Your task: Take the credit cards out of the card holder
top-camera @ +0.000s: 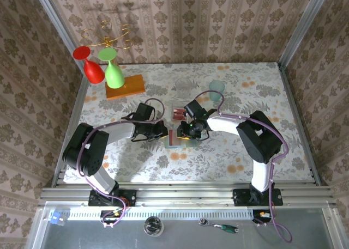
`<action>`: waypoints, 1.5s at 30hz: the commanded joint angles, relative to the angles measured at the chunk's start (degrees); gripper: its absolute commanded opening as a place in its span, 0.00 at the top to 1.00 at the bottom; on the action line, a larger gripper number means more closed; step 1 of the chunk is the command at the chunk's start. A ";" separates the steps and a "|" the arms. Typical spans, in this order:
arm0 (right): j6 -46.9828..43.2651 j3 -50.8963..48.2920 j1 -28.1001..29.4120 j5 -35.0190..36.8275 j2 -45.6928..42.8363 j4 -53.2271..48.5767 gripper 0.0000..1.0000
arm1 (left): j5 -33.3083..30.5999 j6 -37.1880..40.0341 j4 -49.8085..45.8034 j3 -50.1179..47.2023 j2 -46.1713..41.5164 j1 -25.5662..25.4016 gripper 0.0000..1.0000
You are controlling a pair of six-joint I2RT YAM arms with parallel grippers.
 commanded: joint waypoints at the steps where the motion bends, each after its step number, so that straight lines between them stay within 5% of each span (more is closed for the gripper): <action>1: -0.93 -0.99 -0.44 1.04 -1.78 -1.59 0.71 | 0.25 0.41 -1.25 2.13 -1.76 -0.48 0.91; 17: 0.56 -3.38 -1.64 -1.51 -1.83 1.97 0.71 | 1.49 -1.49 1.63 3.01 0.96 -2.89 0.81; 45: 1.03 -4.44 -2.20 -2.72 -1.87 3.30 0.71 | 2.19 -3.20 3.87 4.43 4.39 -4.58 0.80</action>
